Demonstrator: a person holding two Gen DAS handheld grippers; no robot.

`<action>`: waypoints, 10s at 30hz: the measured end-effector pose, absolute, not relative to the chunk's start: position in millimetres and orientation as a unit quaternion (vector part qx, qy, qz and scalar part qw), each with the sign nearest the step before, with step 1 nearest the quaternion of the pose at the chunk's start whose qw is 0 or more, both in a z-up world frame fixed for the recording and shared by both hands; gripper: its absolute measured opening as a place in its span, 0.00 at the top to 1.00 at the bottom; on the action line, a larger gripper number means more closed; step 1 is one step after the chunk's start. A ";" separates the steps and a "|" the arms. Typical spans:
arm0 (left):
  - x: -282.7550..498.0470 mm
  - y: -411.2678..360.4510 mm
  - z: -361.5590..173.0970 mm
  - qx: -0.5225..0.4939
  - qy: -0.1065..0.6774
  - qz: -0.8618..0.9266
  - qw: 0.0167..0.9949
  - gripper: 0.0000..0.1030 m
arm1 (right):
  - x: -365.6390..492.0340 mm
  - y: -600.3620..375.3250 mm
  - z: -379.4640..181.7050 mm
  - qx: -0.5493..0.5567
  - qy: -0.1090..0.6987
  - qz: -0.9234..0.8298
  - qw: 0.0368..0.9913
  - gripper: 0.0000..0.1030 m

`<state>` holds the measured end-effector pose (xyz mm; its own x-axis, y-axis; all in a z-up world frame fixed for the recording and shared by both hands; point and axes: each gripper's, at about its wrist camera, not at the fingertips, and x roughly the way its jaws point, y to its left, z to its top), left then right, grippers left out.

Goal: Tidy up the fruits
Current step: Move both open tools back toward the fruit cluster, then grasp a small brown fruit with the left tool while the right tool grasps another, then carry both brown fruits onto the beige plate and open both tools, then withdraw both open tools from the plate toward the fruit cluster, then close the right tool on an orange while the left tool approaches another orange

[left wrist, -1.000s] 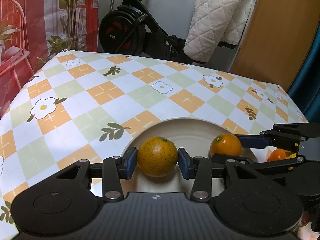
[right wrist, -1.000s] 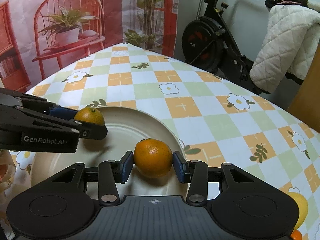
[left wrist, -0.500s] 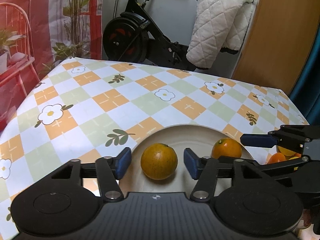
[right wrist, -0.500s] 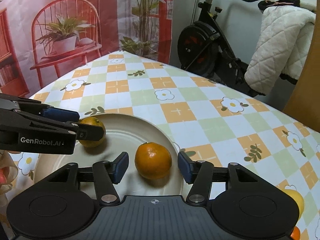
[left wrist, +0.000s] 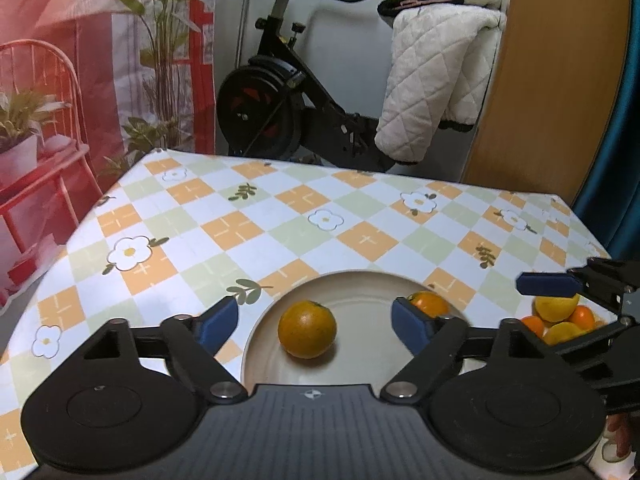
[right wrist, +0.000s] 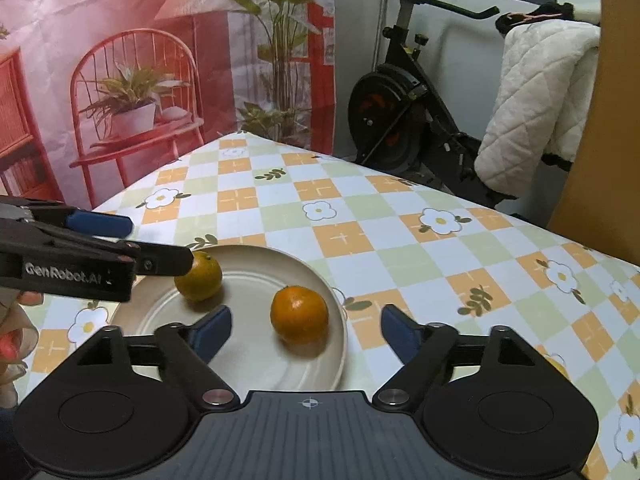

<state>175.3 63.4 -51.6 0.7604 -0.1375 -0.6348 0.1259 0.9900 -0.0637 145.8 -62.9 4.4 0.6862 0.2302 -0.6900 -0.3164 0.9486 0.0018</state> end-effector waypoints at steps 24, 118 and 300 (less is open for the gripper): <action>98.5 18.5 -17.3 -0.009 0.279 -0.079 0.957 0.09 | 44.5 -139.9 60.3 0.004 0.283 0.081 0.956 0.01; 115.9 -121.9 -123.2 0.030 0.413 -0.257 0.873 0.71 | 94.2 -295.1 -50.8 0.042 0.399 0.054 0.915 0.74; 152.9 -61.1 -66.5 -0.006 0.355 -0.193 0.915 0.43 | 66.6 -277.4 -10.0 0.018 0.354 0.047 0.934 0.67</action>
